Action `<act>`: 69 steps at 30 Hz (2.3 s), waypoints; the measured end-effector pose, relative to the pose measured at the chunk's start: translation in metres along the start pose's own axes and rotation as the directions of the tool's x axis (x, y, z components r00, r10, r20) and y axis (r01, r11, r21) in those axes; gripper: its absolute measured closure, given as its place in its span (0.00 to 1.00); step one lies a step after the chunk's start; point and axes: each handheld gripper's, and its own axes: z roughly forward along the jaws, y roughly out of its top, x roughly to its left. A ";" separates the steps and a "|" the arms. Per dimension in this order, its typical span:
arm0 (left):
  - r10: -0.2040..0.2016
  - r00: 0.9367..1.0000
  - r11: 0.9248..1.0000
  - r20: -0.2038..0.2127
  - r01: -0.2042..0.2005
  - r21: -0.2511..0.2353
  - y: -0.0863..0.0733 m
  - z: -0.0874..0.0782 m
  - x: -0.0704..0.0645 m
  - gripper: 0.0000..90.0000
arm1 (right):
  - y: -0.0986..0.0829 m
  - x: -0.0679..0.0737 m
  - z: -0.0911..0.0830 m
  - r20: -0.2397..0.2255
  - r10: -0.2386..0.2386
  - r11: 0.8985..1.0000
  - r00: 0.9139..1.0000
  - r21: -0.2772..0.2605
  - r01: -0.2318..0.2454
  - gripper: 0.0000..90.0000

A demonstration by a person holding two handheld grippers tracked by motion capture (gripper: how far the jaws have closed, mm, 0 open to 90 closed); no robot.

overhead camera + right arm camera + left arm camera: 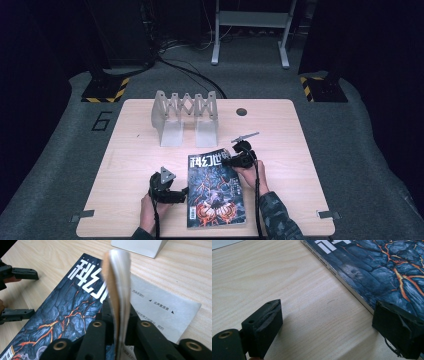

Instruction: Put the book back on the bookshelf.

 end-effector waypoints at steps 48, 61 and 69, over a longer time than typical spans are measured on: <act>-0.142 0.934 0.990 0.327 0.129 0.063 0.038 0.025 -0.003 0.12 | 0.000 0.057 -0.042 0.029 -0.248 0.939 0.968 -0.237 0.248 0.99; -0.138 0.943 0.990 0.304 0.129 0.050 0.041 0.027 -0.007 0.33 | -0.006 0.041 -0.033 -0.005 -0.190 0.957 0.982 -0.222 0.184 0.98; -0.095 0.968 0.995 0.233 0.092 0.026 0.038 0.025 -0.012 0.47 | -0.014 0.021 -0.009 0.035 -0.090 0.989 0.995 -0.113 0.094 0.89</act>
